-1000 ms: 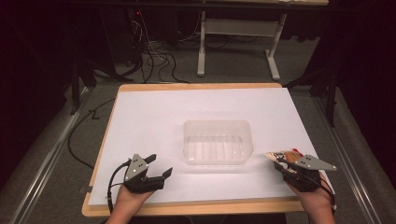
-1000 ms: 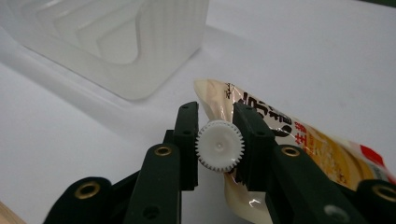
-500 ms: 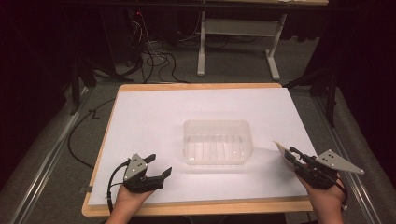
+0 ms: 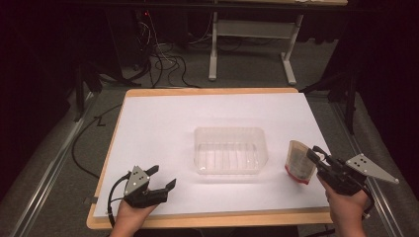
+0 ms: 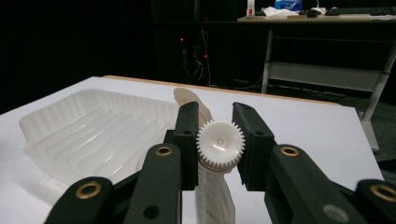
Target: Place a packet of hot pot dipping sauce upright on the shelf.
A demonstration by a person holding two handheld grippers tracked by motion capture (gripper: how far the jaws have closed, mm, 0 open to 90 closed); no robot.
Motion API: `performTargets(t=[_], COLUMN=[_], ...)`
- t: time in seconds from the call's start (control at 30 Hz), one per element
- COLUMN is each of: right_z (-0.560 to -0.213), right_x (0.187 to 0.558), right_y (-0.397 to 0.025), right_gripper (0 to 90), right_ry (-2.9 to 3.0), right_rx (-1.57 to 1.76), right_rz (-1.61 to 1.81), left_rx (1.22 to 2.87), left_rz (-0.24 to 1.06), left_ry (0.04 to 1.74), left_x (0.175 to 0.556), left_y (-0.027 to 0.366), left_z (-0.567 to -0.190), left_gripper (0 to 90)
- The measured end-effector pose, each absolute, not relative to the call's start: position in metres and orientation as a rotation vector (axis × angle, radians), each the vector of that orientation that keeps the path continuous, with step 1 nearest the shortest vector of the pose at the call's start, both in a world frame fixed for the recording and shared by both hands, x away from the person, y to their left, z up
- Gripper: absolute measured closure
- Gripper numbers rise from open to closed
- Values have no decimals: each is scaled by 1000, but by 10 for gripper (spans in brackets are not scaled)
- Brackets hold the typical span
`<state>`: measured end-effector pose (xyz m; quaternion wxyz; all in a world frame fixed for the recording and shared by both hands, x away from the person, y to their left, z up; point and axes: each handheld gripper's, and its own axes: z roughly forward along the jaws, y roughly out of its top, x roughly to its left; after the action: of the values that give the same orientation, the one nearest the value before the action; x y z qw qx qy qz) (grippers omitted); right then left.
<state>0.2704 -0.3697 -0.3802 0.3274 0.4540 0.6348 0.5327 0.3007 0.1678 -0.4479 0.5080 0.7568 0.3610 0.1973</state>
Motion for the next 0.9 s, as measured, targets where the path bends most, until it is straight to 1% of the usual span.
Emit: performTargets(t=[0.4, 0.57, 0.9], right_z=[-381, -392, -406], right_x=[289, 306, 302], right_y=[-373, -371, -383], right_gripper=[739, 741, 734], right_ry=[1593, 1608, 1572], right_rx=[1189, 1205, 1251], right_rz=[1449, 1454, 1476], left_rx=[1803, 1801, 1803], left_rz=[512, 519, 510], left_ry=[914, 916, 893], left_x=[287, 283, 285], left_y=[186, 189, 184], left_z=[-447, -447, -445], left_gripper=[234, 235, 236])
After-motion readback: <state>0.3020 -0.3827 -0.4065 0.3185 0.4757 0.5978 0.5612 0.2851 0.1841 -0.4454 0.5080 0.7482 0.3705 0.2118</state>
